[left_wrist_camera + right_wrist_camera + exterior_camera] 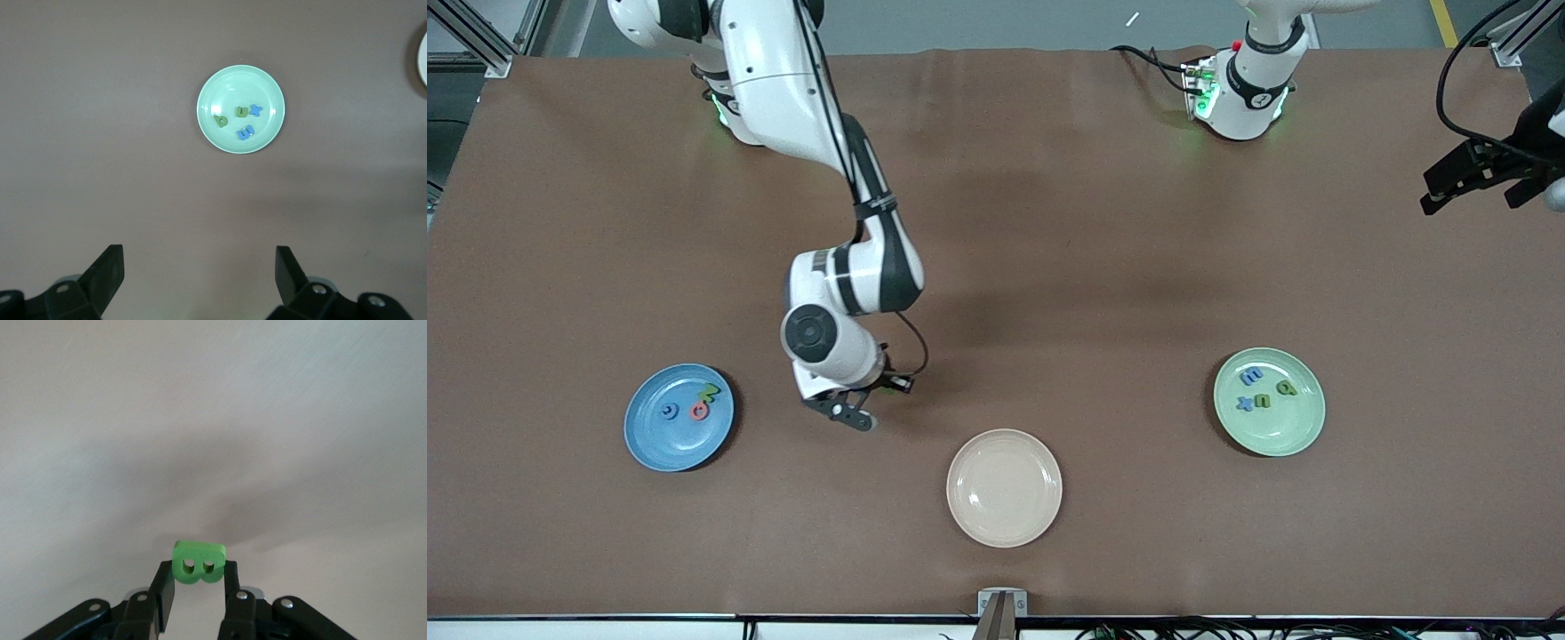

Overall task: Sort uppercase to blue plate, lowercase to green plate
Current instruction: 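Carry the green B onto the blue plate and open the right gripper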

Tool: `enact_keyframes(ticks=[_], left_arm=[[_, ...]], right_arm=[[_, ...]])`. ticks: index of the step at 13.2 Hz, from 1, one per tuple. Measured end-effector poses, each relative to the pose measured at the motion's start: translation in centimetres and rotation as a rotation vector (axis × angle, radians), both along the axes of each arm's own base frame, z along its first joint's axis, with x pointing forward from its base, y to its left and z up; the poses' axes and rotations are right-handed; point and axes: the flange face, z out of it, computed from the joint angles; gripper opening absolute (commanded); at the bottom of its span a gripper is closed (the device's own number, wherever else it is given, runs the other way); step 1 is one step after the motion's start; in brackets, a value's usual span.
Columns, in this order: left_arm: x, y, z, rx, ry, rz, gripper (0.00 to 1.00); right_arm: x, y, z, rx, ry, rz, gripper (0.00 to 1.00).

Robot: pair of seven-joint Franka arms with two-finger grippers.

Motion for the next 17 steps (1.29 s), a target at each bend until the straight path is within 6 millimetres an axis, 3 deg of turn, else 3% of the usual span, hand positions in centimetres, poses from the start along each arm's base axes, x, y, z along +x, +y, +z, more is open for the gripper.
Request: enact_keyframes(ticks=[3,5,11,13,15,17], left_arm=[[-0.3,-2.3,-0.1,0.004,0.011,-0.039,1.00],[-0.3,-2.7,-0.2,0.005,0.013,-0.048,1.00],[0.0,-3.3,-1.9,-0.033,0.051,-0.050,1.00],[0.0,-3.3,-1.9,-0.033,0.051,-0.050,1.00],[0.0,-3.3,-1.9,-0.033,0.051,-0.050,1.00],[0.0,-3.3,-1.9,-0.033,0.051,-0.050,1.00]], right_arm=[[2.9,-9.5,0.7,0.010,0.027,0.121,0.08],[4.2,-15.1,0.8,0.028,0.019,0.195,0.08],[5.4,-27.1,0.9,0.062,-0.006,0.348,0.13],[5.4,-30.3,0.9,0.070,-0.013,0.385,0.28],[5.2,-32.6,0.9,0.071,-0.017,0.408,0.67],[5.2,-33.7,1.0,0.071,-0.020,0.424,0.83]])
